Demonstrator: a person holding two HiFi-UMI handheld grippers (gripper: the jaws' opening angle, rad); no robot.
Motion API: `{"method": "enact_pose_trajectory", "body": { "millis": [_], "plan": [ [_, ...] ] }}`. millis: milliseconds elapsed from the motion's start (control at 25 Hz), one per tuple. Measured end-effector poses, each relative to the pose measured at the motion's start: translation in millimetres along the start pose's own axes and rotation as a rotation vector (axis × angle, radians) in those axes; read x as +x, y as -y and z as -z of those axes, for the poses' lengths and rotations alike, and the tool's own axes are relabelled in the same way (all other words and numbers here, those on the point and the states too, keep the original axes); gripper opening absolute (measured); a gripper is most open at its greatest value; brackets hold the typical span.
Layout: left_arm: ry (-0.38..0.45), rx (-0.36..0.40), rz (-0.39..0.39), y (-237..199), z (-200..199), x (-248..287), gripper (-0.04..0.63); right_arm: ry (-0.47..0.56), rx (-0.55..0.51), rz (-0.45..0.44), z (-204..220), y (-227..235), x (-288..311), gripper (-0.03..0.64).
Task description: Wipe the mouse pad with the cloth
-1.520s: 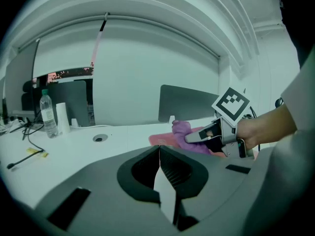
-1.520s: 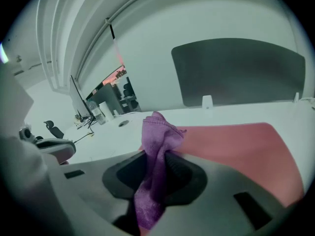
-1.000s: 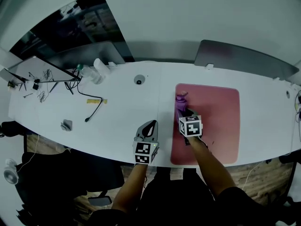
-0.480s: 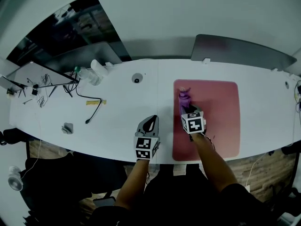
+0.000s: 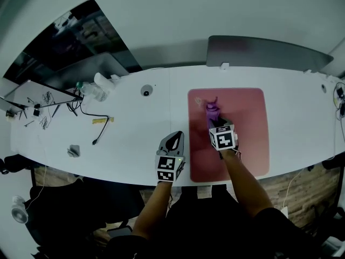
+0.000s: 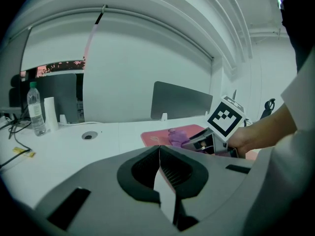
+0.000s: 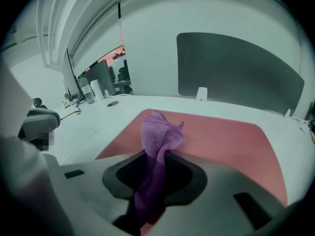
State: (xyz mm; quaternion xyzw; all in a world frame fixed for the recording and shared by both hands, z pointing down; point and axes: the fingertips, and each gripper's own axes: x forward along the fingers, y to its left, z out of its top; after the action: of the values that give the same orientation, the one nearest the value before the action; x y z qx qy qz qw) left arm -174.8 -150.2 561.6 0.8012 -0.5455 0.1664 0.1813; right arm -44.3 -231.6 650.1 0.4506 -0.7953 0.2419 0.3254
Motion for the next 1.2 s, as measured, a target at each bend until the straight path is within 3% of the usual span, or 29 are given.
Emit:
{"method": "enact_pose_trajectory", "body": {
  "millis": [840, 1200],
  "plan": [
    [-0.014, 0.022, 0.071, 71, -7, 34, 0.023, -0.021, 0.057, 0.109, 27, 121, -37, 0.109],
    [-0.009, 0.013, 0.075, 83, -8, 44, 0.023, -0.043, 0.039, 0.207, 41, 186, -57, 0.109]
  ]
}}
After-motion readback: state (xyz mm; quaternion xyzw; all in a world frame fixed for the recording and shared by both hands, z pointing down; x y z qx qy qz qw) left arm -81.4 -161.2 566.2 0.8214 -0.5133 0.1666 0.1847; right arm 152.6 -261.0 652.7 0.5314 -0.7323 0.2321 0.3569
